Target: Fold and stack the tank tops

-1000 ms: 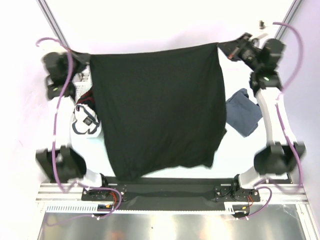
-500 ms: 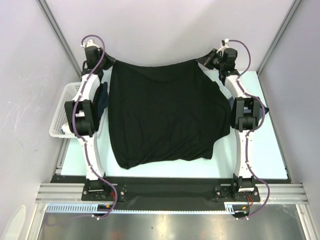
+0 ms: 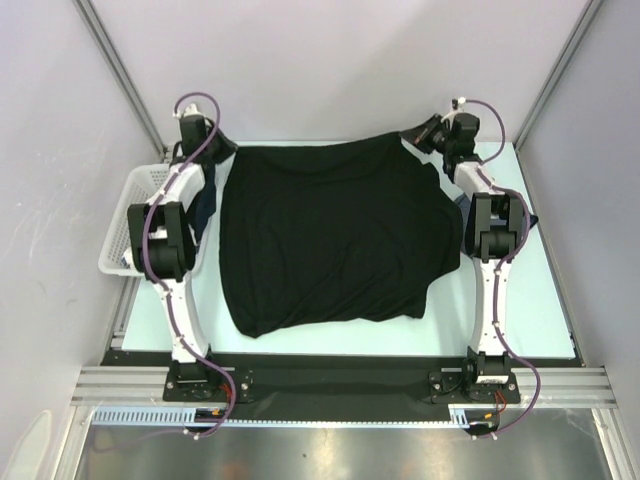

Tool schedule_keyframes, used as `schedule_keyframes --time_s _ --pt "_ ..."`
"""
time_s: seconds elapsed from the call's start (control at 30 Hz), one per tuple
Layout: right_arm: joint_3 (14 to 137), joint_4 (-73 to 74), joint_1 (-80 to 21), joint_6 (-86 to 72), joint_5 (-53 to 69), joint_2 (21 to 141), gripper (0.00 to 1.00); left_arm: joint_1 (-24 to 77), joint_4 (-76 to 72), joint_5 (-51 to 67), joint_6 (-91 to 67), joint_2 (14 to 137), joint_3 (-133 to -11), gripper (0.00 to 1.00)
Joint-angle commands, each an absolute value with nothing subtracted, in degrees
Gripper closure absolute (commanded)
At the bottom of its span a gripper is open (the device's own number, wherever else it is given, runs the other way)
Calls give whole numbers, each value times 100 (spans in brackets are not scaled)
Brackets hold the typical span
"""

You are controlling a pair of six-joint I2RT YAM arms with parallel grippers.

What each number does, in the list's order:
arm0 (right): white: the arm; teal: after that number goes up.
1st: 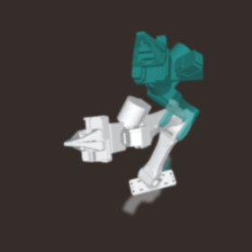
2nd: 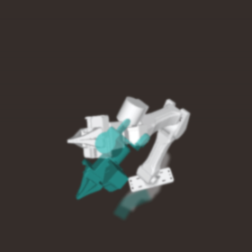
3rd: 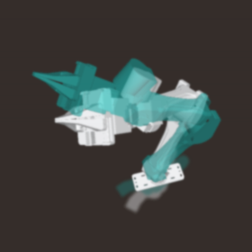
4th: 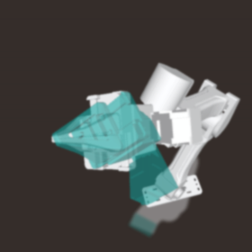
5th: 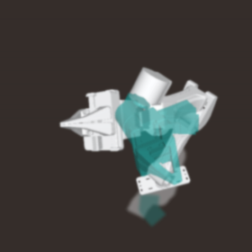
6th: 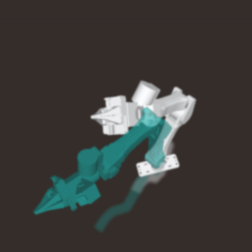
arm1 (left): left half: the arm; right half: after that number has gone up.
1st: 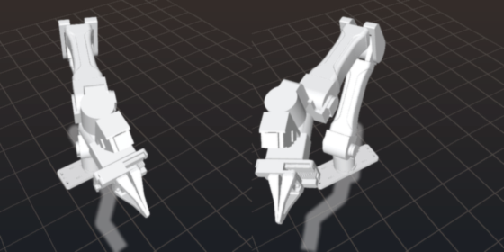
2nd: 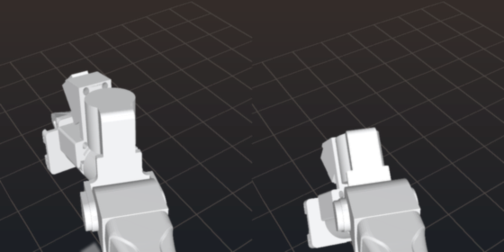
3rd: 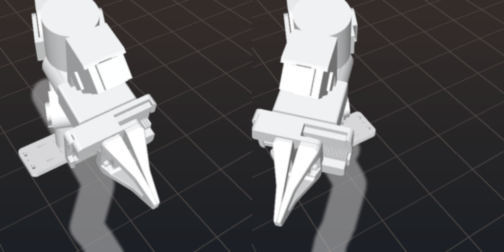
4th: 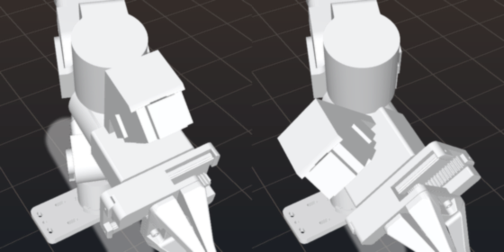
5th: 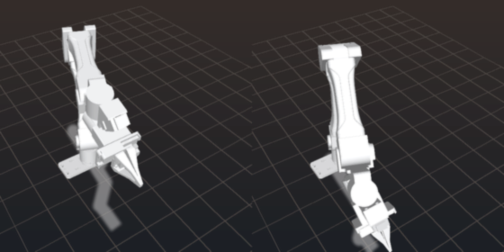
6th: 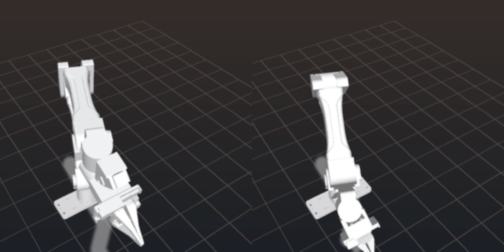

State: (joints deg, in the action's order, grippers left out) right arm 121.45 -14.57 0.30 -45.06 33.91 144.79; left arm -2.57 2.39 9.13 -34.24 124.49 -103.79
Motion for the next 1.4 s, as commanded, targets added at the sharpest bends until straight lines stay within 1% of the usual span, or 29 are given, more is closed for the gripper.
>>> schedule_keyframes --time_s 0.0,0.03,0.33,0.47,0.63,0.8,0.93,1.2,1.37 --pt "11403 -1986 219 -4553 3559 13607 100 -167 -412 756 -3252 11489 -9626 100" --pt "11243 -2004 246 -4553 3560 13501 100 -167 -448 738 -3226 11270 -9285 100" --pt "9443 -2092 378 -4421 3560 12438 100 -123 -756 528 -3234 10328 -7754 100" --pt "8669 -2259 396 -4412 3525 12059 100 -114 -721 483 -3278 10108 -7374 100" --pt "7973 -2355 325 -4263 3524 11751 100 -114 -176 317 -3401 10002 -7190 99" --pt "7332 -2461 281 -4236 3384 11453 100 -114 -351 238 -3612 9677 -6645 100" --pt "7024 -2514 246 -4254 3270 11268 100 -114 -369 97 -3735 9405 -6233 100" --pt "6750 -2224 44 -4087 2875 11136 100 -123 -62 -298 -3771 9211 -5942 100" --pt "6574 -2136 18 -4096 2620 11127 100 -106 -44 -281 -3639 9211 -5810 100"
